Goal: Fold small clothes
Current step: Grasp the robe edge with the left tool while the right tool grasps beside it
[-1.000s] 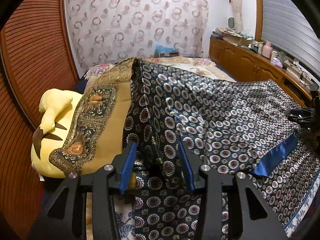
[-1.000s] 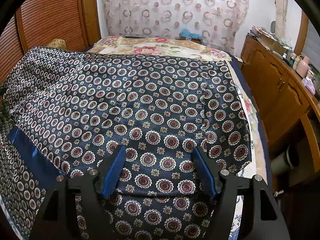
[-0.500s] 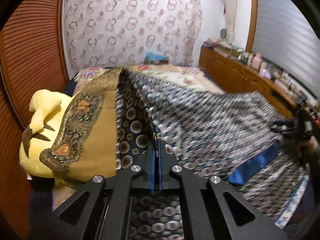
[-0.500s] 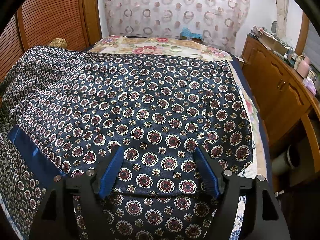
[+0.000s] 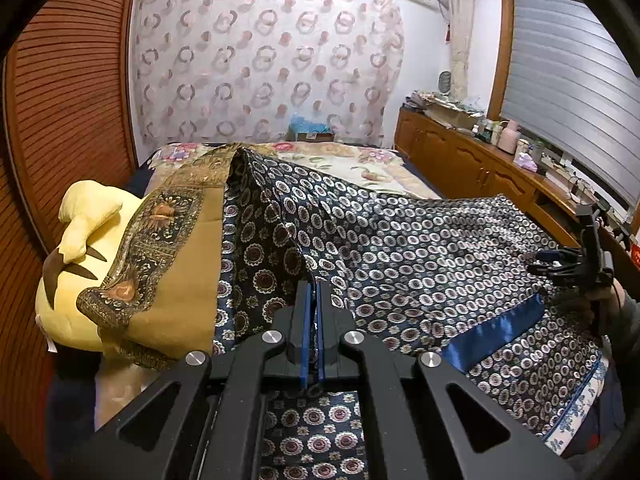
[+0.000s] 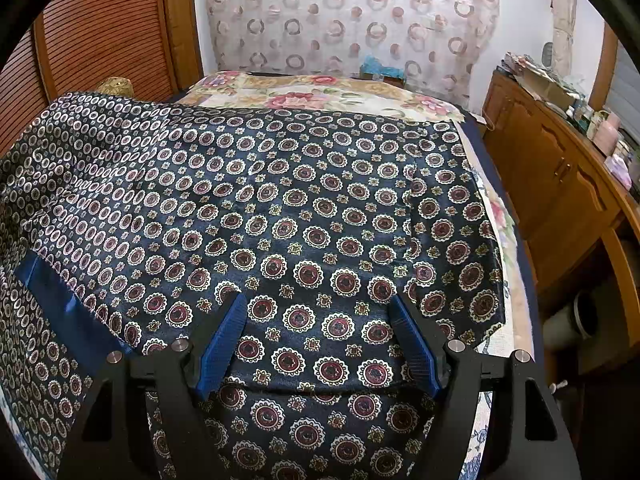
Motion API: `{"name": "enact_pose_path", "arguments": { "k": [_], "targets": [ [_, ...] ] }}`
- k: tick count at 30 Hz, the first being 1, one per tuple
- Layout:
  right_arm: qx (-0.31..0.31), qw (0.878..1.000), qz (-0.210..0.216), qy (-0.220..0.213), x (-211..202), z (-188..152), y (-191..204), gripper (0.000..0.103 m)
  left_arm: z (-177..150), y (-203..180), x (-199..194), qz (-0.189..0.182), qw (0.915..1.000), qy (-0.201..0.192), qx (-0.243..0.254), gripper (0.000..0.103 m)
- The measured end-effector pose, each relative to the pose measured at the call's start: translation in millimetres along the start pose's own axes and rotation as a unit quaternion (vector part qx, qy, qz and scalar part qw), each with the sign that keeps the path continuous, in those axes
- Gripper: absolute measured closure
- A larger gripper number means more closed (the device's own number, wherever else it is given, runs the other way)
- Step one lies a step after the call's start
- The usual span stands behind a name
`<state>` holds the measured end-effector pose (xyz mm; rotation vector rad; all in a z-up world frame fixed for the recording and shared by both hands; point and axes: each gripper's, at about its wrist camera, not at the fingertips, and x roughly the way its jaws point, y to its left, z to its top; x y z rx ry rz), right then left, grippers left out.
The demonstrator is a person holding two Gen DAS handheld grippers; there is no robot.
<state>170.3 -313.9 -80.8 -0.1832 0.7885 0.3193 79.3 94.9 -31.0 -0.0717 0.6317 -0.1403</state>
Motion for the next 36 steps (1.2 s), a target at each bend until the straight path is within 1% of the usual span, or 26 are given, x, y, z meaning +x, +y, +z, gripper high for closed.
{"name": "enact_pose_path", "arguments": {
  "k": [2, 6, 9, 10, 12, 15, 18, 25, 29, 30, 31, 32, 34, 35, 36],
  "targets": [
    [0.007, 1.000, 0.000, -0.005, -4, -1, -2, 0.028, 0, 1, 1, 0.005, 1.0000, 0.001, 0.001, 0.100],
    [0.036, 0.999, 0.005, -0.036, -26, -7, -18, 0.030, -2, 2, 1, 0.012, 0.9999, 0.003, 0.003, 0.100],
    [0.047, 0.998, -0.004, -0.044, -39, -12, -31, 0.034, -3, 1, 6, 0.034, 0.9993, 0.011, 0.012, 0.098],
    [0.052, 0.998, -0.004, -0.042, -40, -14, -36, 0.036, -3, 1, 7, 0.036, 0.9992, 0.014, 0.013, 0.095],
    [0.058, 0.998, -0.007, -0.032, -40, -19, -43, 0.041, -5, 3, 12, 0.035, 0.9991, 0.022, 0.008, 0.083],
    [0.056, 0.998, -0.018, -0.018, -37, -25, -45, 0.045, -8, 6, 17, 0.042, 0.9987, 0.029, 0.006, 0.078],
    [0.060, 0.998, -0.030, -0.014, -34, -25, -48, 0.046, -9, 10, 20, 0.052, 0.9981, 0.033, 0.003, 0.078],
    [0.085, 0.995, -0.033, -0.050, -49, -18, -61, 0.046, -8, 18, 24, 0.059, 0.9977, 0.034, -0.003, 0.078],
    [0.083, 0.995, -0.035, -0.040, -43, -16, -62, 0.046, -8, 22, 28, 0.055, 0.9979, 0.032, -0.009, 0.078],
    [0.081, 0.996, -0.035, -0.031, -37, -15, -62, 0.046, -8, 23, 29, 0.047, 0.9983, 0.033, -0.011, 0.085],
    [0.081, 0.996, -0.035, -0.024, -31, -14, -62, 0.050, -7, 24, 30, 0.042, 0.9984, 0.035, -0.013, 0.093],
    [0.082, 0.996, -0.033, -0.017, -24, -14, -63, 0.056, -6, 25, 32, 0.039, 0.9983, 0.040, -0.014, 0.097],
    [0.082, 0.996, -0.030, -0.007, -17, -12, -64, 0.078, -6, 24, 30, 0.041, 0.9984, 0.038, -0.012, 0.101],
    [0.080, 0.996, -0.026, -0.005, -16, -10, -65, 0.084, -6, 23, 28, 0.038, 0.9986, 0.035, -0.011, 0.101],
    [0.076, 0.997, -0.022, -0.006, -15, -9, -63, 0.092, -6, 22, 25, 0.034, 0.9989, 0.030, -0.010, 0.101]
  ]
}}
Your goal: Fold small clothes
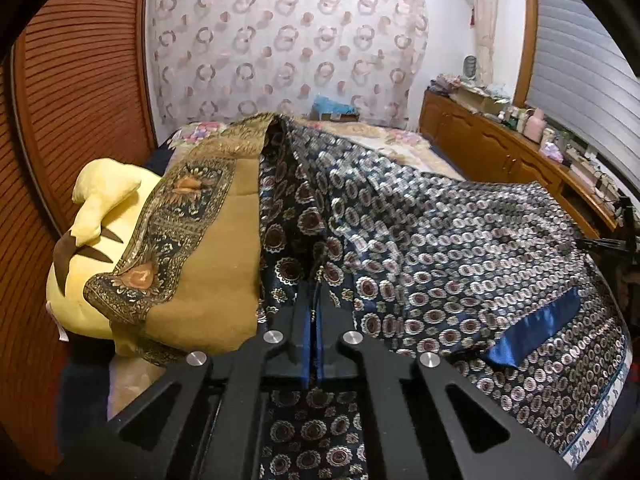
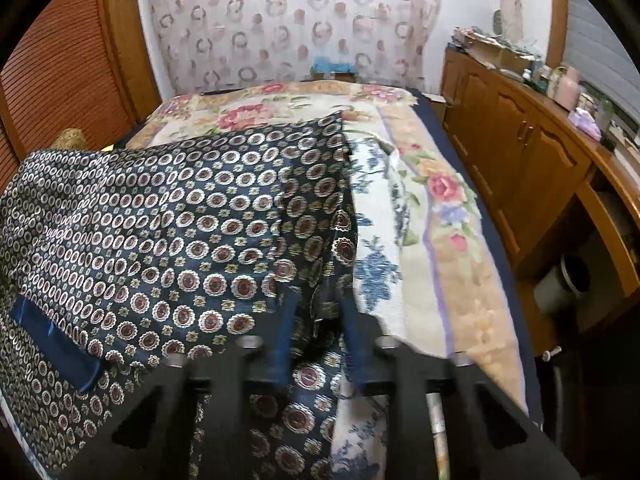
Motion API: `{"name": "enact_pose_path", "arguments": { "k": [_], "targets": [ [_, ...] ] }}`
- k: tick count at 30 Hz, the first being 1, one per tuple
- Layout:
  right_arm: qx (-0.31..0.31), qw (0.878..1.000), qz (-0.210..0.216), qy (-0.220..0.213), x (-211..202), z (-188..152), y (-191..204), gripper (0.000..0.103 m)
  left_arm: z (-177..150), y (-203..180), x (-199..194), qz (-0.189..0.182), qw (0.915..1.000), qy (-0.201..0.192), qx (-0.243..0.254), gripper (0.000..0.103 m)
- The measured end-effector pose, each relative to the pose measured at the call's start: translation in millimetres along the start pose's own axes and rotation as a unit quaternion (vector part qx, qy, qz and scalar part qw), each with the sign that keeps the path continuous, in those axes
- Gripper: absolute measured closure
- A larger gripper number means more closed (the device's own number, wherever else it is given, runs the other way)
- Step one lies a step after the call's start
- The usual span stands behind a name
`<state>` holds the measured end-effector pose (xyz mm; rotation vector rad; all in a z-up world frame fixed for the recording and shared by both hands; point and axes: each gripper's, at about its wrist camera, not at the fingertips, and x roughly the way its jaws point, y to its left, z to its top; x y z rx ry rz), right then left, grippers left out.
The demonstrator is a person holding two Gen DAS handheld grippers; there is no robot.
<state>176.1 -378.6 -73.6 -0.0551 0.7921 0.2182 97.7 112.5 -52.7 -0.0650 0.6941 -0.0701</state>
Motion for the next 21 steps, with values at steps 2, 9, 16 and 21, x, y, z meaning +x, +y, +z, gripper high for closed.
{"name": "enact_pose_path", "arguments": {
  "k": [2, 9, 16, 21],
  "targets": [
    [-0.006, 1.000, 0.011, -0.008, -3, 3, 1, 0.099, 0, -1, -8, -0.011, 0.9999, -0.009, -0.003, 0.102],
    [-0.006, 0.996, 0.052, -0.075, -52, 7, 3, 0.102, 1, 1, -33, -0.034, 0.9989, -0.030, -0.013, 0.102],
    [-0.002, 0.993, 0.065, -0.095, -89, -15, -8, 0.102, -20, 12, -51, -0.063, 0.9967, -0.029, -0.043, 0.102],
    [-0.006, 0.995, 0.061, -0.085, -103, -47, -11, 0.102, -43, 18, -56, -0.058, 0.9971, -0.014, -0.047, 0.102]
  ]
}}
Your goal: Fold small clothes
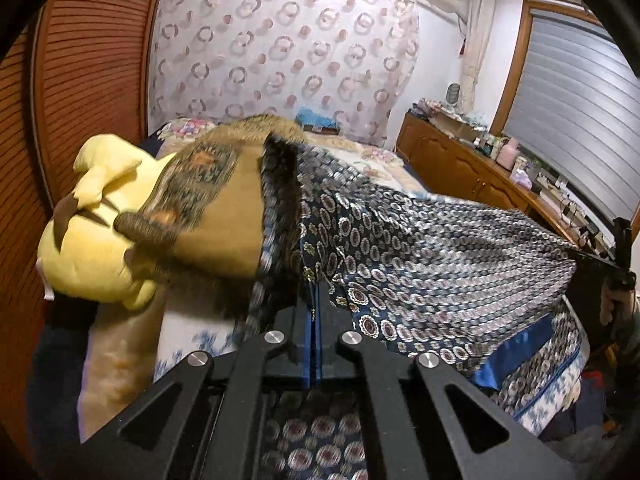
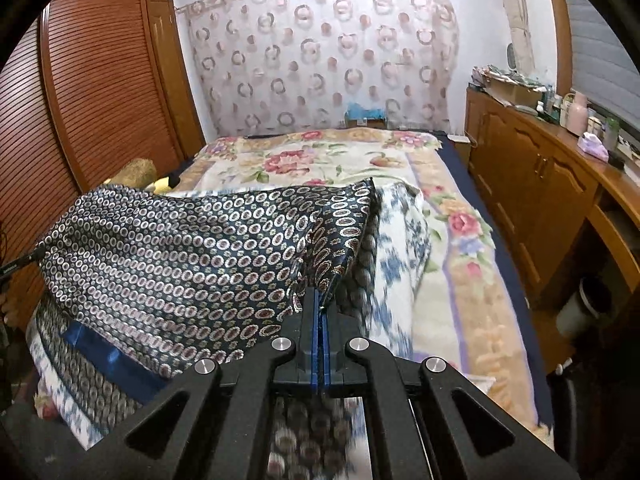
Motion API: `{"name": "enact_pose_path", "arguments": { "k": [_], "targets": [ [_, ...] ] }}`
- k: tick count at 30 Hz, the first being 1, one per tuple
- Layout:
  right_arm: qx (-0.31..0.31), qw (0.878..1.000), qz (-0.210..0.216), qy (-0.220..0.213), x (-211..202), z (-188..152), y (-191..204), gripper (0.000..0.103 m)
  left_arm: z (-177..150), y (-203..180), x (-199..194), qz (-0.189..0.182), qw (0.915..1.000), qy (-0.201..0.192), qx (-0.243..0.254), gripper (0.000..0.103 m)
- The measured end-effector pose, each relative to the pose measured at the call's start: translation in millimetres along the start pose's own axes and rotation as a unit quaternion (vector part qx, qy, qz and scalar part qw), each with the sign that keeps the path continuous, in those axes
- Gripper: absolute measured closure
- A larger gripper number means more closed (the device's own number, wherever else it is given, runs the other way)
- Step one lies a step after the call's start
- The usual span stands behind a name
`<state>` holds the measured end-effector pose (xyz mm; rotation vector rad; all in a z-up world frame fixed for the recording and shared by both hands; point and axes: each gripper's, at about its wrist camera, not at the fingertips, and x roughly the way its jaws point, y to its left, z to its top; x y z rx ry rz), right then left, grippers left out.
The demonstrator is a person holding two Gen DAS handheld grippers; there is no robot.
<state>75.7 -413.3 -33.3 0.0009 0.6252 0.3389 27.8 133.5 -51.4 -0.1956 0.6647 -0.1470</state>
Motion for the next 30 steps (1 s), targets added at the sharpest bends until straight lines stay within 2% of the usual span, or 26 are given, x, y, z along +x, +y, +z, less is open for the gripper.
{"name": "enact_pose_path", "arguments": {
  "k": [7, 12, 22, 30],
  "targets": [
    [-0.001, 1.000, -0.010, 0.015, -30, -21, -3, 0.102, -27, 5, -10, 0.005, 0.9998, 0.019, -0.004, 0.102],
    [-0.014, 0.999, -0.012, 0.027, -38, -28, 9, 0.102, -36, 5, -15, 0.017, 0.9995, 0.027, -0.001, 0.102],
    [-0.025, 0.997, -0.030, 0.062, -20, -17, 13, 0.102, -40, 8, -4, 0.026, 0.9989, 0.038, 0.010, 0.102],
    [-0.031, 0.997, -0.048, 0.058, -22, -6, 20, 0.102, -44, 7, -4, 0.034, 0.9985, 0.042, 0.012, 0.101]
  ]
}}
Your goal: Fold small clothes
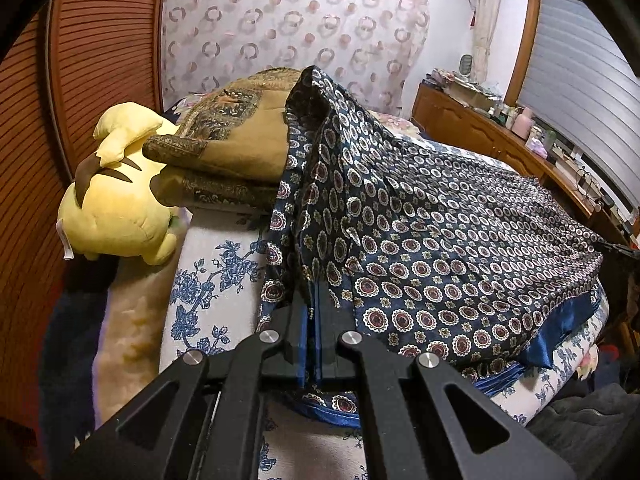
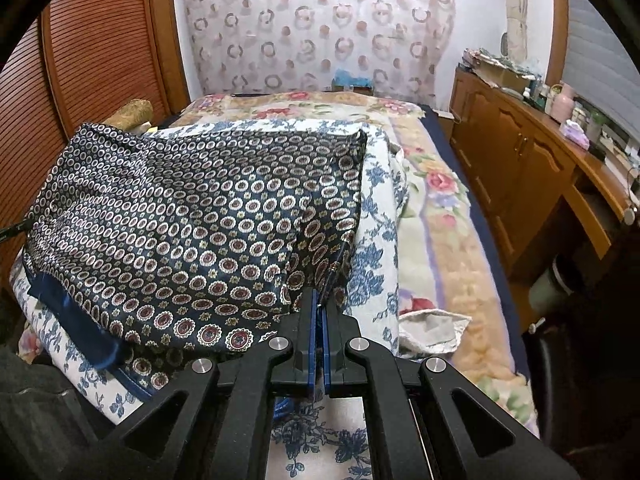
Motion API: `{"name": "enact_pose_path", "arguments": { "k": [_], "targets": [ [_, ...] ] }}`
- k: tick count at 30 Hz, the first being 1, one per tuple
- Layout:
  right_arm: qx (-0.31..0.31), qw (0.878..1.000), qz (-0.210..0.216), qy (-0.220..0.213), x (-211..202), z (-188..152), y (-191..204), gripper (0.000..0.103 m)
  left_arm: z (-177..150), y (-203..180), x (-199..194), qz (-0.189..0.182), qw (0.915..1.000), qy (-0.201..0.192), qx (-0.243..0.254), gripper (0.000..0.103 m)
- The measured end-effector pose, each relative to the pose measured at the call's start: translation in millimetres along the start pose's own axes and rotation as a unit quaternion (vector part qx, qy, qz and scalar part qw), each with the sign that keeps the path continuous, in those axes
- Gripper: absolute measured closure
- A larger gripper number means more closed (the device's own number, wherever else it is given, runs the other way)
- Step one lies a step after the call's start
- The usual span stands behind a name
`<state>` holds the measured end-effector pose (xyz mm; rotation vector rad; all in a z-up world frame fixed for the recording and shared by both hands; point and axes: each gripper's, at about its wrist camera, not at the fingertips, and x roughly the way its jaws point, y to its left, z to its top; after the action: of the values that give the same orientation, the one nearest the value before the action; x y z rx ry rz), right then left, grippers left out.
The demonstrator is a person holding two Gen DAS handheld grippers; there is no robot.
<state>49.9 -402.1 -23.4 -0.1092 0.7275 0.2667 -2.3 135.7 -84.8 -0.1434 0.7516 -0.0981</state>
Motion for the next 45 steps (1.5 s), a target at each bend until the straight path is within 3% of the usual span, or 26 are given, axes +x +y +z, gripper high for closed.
{"name": "enact_pose_path", "arguments": {
  "k": [12, 17, 34, 40, 41, 45],
  "targets": [
    [-0.017, 0.999, -0.012, -0.028, -26, 12, 18, 0.098, -2, -2, 0, 0.005, 1.0000, -0.002, 0.002, 0.101],
    [-0.030, 0.999, 0.010, -0.035, -20, 16, 42, 0.087, -2, -2, 1, 0.008, 1.0000, 0.000, 0.004, 0.101],
    [-0.112, 0.988, 0.110, 0.013, 77, 28, 163, 0.085, -6, -5, 5, 0.011, 0.9999, 0.007, 0.005, 0.101],
    [-0.132, 0.984, 0.115, 0.032, 112, 35, 186, 0.085, -6, -2, 5, 0.007, 0.9999, 0.008, 0.001, 0.101],
    [-0.134, 0.984, 0.114, 0.036, 115, 35, 187, 0.085, -6, -2, 4, 0.006, 1.0000, 0.007, 0.000, 0.100],
    [-0.135, 0.983, 0.117, 0.036, 122, 37, 192, 0.078, -4, 1, 3, -0.003, 1.0000, 0.004, -0.001, 0.072]
  ]
}}
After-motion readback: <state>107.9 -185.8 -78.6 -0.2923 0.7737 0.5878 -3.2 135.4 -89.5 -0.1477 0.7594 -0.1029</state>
